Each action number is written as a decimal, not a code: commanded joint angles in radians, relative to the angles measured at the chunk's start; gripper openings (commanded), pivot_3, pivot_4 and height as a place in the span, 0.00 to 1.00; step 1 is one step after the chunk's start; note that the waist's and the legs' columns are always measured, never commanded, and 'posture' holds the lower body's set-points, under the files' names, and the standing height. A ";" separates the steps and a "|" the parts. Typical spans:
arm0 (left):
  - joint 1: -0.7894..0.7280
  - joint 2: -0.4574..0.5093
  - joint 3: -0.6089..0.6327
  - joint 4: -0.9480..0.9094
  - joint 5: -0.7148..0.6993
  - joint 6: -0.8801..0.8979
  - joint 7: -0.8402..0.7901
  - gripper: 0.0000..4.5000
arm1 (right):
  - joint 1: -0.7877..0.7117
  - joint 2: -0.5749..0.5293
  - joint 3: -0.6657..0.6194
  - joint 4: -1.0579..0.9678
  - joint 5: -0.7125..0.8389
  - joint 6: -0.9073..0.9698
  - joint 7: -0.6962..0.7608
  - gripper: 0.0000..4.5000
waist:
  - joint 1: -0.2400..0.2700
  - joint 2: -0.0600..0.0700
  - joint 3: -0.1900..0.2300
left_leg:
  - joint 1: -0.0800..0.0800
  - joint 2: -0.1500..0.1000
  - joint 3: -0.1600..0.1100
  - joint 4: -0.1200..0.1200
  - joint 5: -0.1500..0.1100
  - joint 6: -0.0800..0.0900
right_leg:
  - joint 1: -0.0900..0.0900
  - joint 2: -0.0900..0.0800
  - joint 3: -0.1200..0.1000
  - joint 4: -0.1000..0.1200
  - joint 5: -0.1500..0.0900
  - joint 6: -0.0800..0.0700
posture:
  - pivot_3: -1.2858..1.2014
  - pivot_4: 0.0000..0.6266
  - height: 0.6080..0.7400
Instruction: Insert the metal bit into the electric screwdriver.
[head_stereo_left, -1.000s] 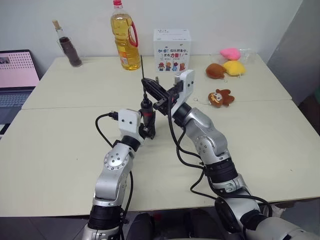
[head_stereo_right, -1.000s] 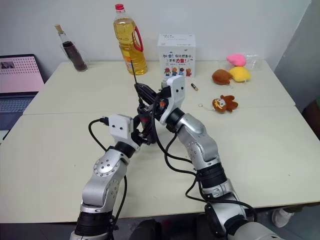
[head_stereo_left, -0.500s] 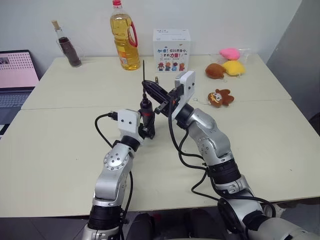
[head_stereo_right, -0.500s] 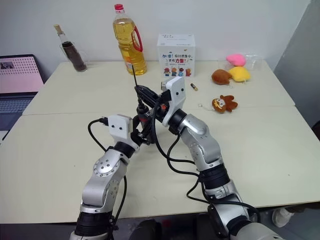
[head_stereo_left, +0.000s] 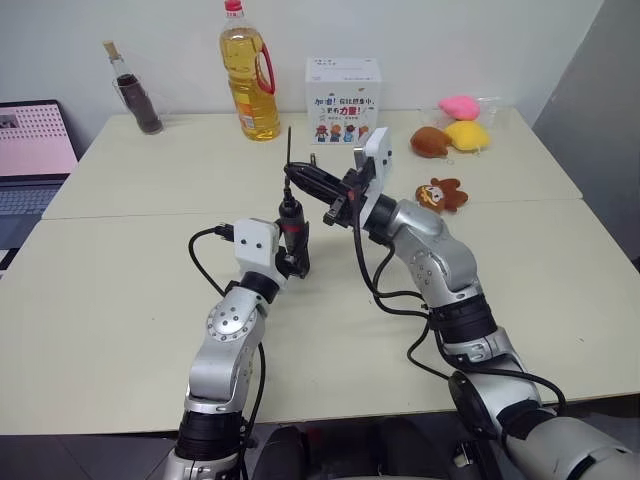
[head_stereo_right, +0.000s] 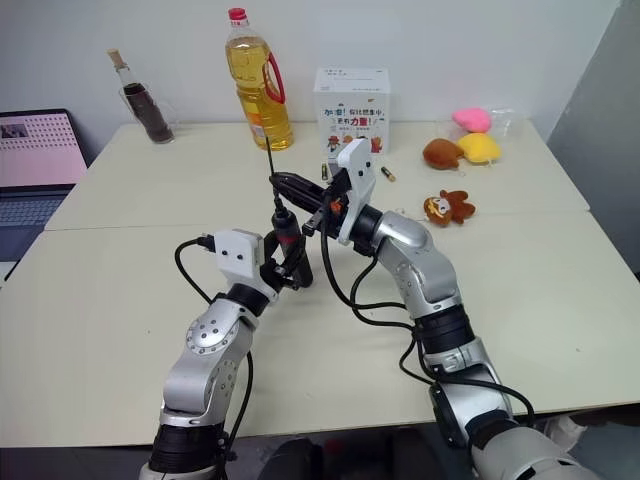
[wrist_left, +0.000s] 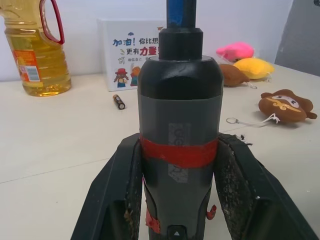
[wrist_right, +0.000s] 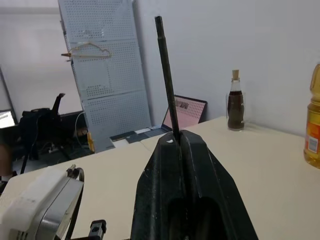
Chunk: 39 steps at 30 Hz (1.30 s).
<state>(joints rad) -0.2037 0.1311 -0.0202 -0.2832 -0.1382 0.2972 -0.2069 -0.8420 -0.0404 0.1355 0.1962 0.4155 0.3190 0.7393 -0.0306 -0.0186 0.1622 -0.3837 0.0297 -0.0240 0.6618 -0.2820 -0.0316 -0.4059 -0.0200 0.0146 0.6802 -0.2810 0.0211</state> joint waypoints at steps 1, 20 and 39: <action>-0.001 0.009 -0.012 -0.039 0.016 -0.017 -0.001 0.37 | -0.032 -0.010 0.019 0.039 -0.014 0.012 0.054 0.00 | 0.001 0.000 0.000 | 0.000 0.000 0.000 0.000 0.000 0.000 | 0.000 0.000 0.000 0.000 0.000 0.000 | 0.52 0.24 1.00; -0.003 0.025 -0.027 -0.034 0.029 -0.018 -0.006 0.37 | -0.062 -0.042 0.014 0.086 -0.043 0.051 0.072 0.00 | 0.000 0.000 0.000 | 0.000 0.001 0.000 0.000 0.000 0.000 | 0.000 0.000 0.000 0.000 0.000 0.000 | 0.52 0.24 1.00; -0.006 0.025 -0.017 -0.034 0.019 -0.013 -0.004 0.37 | -0.041 -0.023 -0.045 0.076 -0.015 0.079 0.013 0.00 | 0.001 0.000 0.000 | 0.000 0.001 0.000 0.000 0.000 0.000 | 0.000 -0.001 0.000 0.000 0.000 0.000 | 0.52 0.24 1.00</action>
<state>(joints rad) -0.2054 0.1522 -0.0524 -0.2844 -0.1130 0.2907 -0.2098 -0.9082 -0.0586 0.1004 0.2788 0.4078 0.3804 0.7711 -0.0300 -0.0186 0.1622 -0.3833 0.0306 -0.0241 0.6618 -0.2820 -0.0317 -0.4054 -0.0208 0.0148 0.6803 -0.2810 0.0211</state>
